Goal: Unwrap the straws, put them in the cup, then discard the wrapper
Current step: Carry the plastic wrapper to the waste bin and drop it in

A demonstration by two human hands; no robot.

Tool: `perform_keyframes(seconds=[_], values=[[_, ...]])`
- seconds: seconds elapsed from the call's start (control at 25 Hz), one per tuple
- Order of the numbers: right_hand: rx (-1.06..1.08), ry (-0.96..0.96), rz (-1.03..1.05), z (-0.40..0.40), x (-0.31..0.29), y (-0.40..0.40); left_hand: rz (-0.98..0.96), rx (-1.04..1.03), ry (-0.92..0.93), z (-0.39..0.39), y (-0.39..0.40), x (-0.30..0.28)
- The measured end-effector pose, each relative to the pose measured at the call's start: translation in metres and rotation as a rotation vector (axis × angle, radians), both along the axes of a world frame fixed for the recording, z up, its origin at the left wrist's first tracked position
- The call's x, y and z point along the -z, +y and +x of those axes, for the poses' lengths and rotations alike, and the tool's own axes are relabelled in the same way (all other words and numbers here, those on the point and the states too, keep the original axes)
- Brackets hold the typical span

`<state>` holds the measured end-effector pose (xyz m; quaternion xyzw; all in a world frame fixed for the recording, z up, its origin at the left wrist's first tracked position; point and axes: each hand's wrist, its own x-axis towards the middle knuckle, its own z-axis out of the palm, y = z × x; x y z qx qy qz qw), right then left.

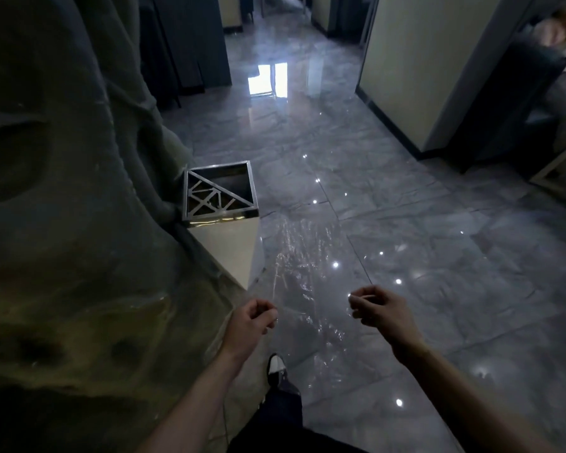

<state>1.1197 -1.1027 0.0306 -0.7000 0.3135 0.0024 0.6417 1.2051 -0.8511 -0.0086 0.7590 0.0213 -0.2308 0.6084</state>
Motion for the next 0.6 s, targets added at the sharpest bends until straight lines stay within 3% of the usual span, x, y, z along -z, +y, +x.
perform_keyframes(seconds=[0.6], values=[[0.041,0.028,-0.005,0.222,-0.005,-0.062,0.039,0.040,0.007,0.228,-0.065,0.004]])
